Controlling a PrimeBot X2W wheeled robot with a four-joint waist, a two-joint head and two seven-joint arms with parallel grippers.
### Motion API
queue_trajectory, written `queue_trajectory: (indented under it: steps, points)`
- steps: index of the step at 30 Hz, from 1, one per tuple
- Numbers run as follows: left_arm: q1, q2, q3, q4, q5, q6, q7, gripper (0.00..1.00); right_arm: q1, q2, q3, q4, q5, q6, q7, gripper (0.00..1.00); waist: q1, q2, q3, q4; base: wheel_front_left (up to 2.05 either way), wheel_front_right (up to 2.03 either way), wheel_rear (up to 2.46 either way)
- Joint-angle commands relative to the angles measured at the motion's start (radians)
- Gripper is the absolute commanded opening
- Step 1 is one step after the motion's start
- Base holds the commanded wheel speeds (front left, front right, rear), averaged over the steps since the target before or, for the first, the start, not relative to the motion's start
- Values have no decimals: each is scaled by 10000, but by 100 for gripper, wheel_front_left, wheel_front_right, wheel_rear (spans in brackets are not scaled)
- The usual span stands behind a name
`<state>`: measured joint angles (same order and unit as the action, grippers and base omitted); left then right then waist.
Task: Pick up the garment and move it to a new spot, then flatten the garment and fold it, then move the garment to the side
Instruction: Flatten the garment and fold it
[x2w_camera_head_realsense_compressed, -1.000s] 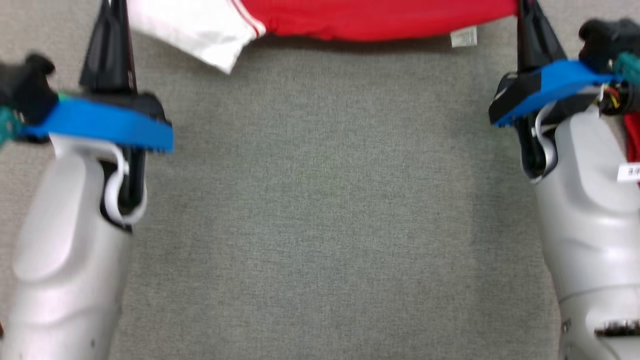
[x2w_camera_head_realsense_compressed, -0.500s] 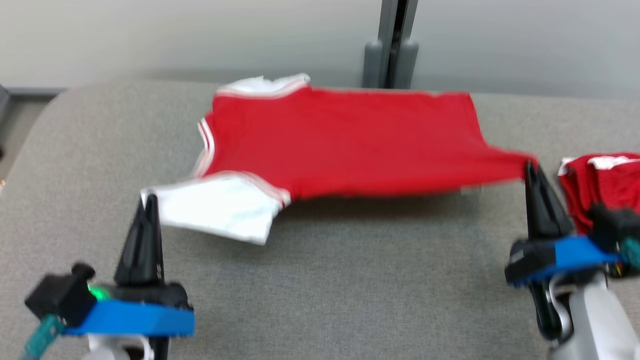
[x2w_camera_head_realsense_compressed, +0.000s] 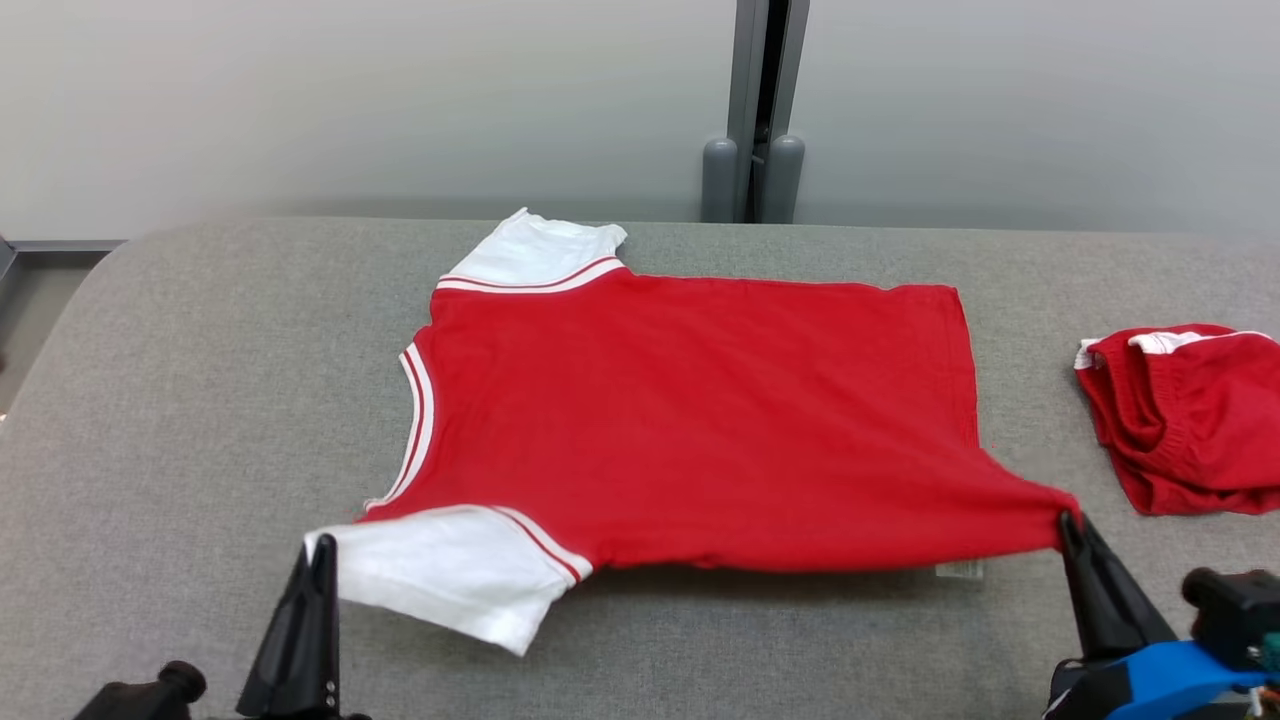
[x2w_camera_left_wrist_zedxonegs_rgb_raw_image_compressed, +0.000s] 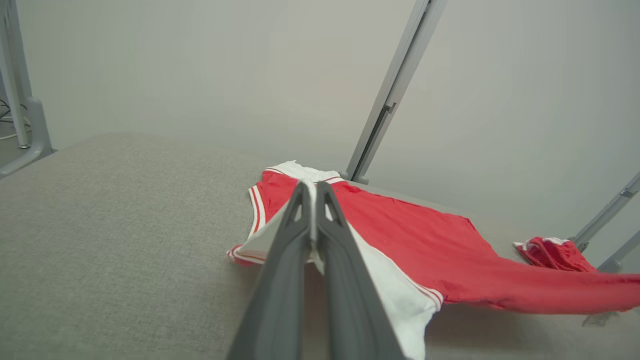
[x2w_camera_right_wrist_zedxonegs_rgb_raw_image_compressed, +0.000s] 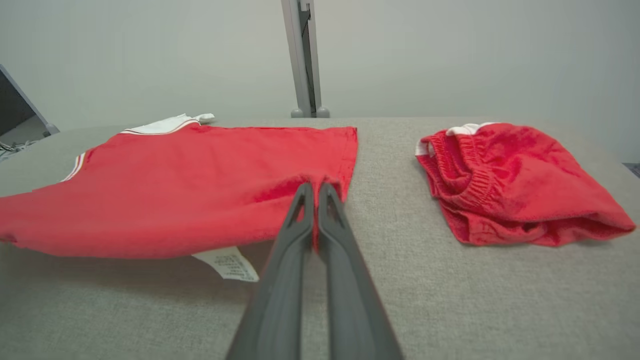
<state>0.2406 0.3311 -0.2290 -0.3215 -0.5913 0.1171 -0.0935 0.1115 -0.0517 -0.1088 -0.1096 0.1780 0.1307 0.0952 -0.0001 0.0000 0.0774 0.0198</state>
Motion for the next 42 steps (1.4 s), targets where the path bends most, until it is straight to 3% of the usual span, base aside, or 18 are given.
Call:
queue_trajectory:
  steps: [1,15,23,33,42]
  points:
    - [6,59,-52,178,112,12,52,0,86,11,-37,221,-219,1,86,0,1,0,19,5,0,0,0]
    - [-1403,-204,-547,2554,83,-632,-190,0,-795,9,443,2543,-113,1,333,0,1,0,228,88,0,0,0]
    - [-3296,-405,-673,3737,506,-986,-783,0,-1903,8,322,2999,83,1,0,0,1,0,660,52,0,0,0]
    - [-5960,-870,-677,6075,1006,-1306,-1506,0,-3599,6,35,4407,-95,1,-622,0,1,0,1595,-11,0,0,0]
    - [-7133,-1192,-536,7248,1474,-1608,-1714,0,-4257,6,64,5234,-159,1,-1177,0,1,0,1958,-120,0,0,0]
